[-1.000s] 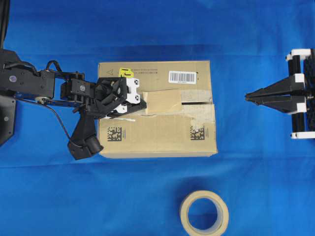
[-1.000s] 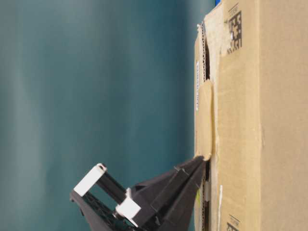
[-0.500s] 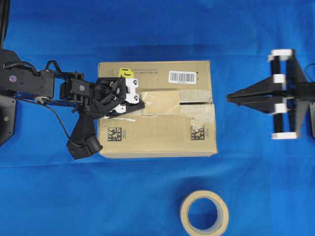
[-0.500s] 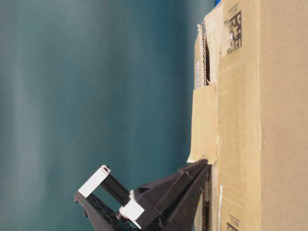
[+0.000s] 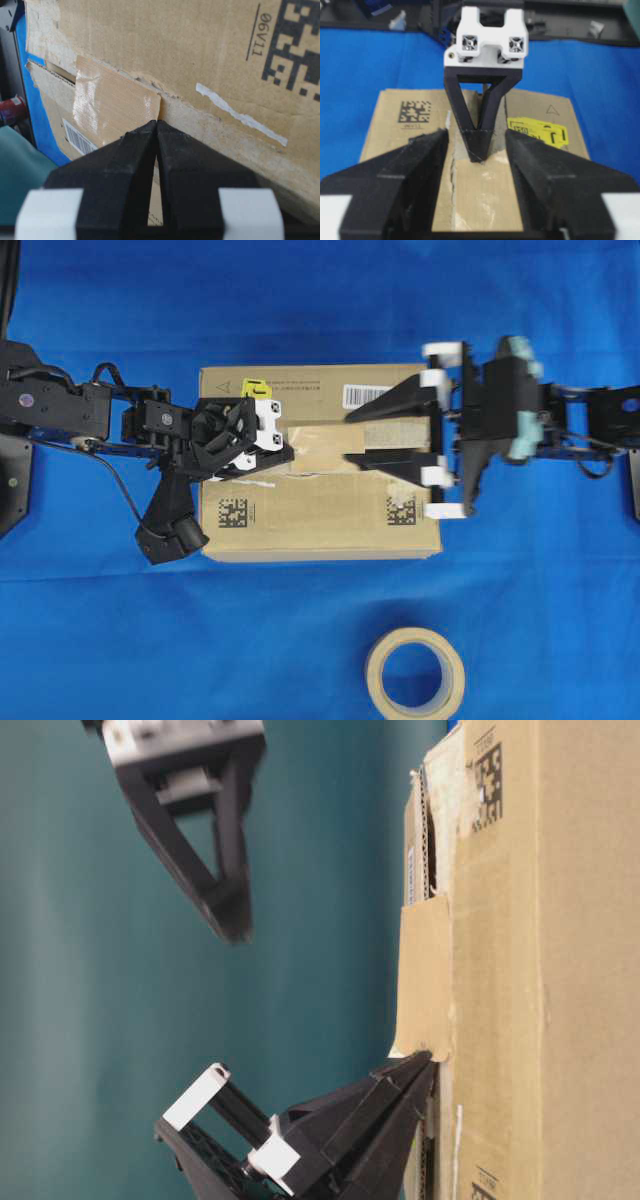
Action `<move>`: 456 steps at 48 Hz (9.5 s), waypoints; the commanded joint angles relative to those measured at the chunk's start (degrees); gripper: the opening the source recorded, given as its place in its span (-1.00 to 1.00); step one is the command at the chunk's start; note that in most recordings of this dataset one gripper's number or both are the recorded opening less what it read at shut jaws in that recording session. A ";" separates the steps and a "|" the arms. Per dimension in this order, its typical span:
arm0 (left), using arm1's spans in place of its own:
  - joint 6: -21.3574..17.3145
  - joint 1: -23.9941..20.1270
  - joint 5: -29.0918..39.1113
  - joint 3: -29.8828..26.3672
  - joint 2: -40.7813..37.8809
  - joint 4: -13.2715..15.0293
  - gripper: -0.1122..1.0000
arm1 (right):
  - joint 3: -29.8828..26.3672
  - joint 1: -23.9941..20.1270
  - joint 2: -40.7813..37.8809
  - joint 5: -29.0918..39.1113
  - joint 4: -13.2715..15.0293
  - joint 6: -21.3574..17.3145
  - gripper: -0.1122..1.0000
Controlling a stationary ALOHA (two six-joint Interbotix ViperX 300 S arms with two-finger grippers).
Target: Apply tape along the seams of the closed cardboard box to seal it securely.
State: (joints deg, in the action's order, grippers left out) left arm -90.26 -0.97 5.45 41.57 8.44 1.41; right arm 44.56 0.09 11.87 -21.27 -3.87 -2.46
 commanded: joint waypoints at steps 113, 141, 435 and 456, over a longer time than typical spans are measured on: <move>0.18 -0.26 8.96 -5.80 0.53 -0.09 0.44 | -2.11 2.46 -10.55 7.47 0.26 0.35 0.12; 14.41 -0.09 -9.93 0.44 7.73 0.62 0.42 | 0.44 1.85 0.70 8.35 0.44 0.44 0.12; 87.36 1.85 -0.18 31.20 55.63 0.70 -0.81 | 26.46 -2.46 41.22 19.25 -12.57 8.35 -0.79; 87.45 1.76 0.62 34.54 57.04 0.79 -0.80 | 28.74 -2.46 38.94 19.07 -12.57 8.35 -0.79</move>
State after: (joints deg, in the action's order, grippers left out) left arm -2.90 0.97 6.68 76.73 65.92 2.29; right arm 73.83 -2.55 51.33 -1.67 -16.44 5.89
